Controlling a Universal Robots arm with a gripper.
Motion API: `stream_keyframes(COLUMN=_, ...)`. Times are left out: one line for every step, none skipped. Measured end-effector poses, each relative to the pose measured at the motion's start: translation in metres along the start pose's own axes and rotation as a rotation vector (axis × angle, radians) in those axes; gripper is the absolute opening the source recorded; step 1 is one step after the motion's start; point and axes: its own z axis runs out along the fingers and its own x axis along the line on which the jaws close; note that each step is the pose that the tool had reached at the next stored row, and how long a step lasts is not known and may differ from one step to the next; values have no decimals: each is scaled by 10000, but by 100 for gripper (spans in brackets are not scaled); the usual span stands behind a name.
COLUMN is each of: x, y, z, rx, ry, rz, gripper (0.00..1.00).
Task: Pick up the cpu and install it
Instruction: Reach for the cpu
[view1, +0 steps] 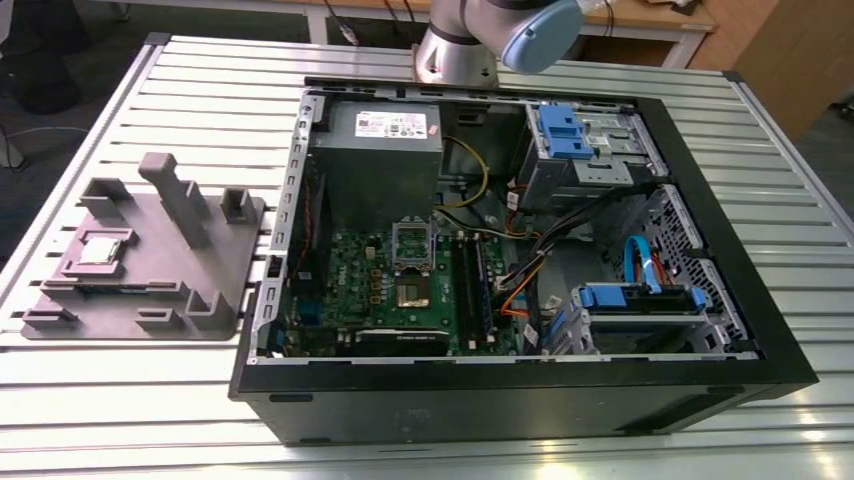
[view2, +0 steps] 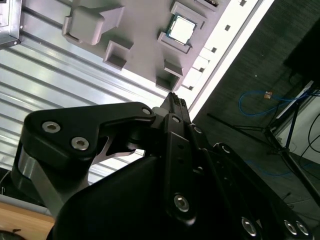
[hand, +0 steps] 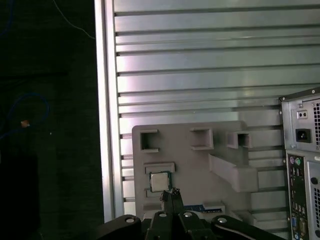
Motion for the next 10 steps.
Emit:
stream_keyframes(x=18, y=-1, z=-1, rx=0, ry=0, rz=0, gripper=11)
stream_keyframes(x=38, y=-3, z=-1, rx=0, ry=-1, rz=0, gripper=11)
stream_keyframes(x=56, y=-4, z=-1, rx=0, ry=0, rz=1, gripper=11)
stream_keyframes(x=74, y=-5, z=-2, rx=1, ry=0, rz=1, gripper=11)
stream_keyframes(x=91, y=-6, z=-3, rx=1, ry=1, rz=1, gripper=11)
stream_keyframes(x=109, y=-8, z=-2, rx=1, ry=0, rz=1, gripper=11)
stream_keyframes(x=127, y=-9, z=-2, rx=0, ry=-1, rz=0, gripper=11)
stream_keyframes(x=146, y=-11, z=-2, rx=0, ry=-2, rz=1, gripper=11)
stream_keyframes(x=164, y=-12, z=-3, rx=0, ry=-2, rz=1, gripper=11)
stream_keyframes(x=182, y=-14, z=-4, rx=0, ry=-1, rz=1, gripper=11)
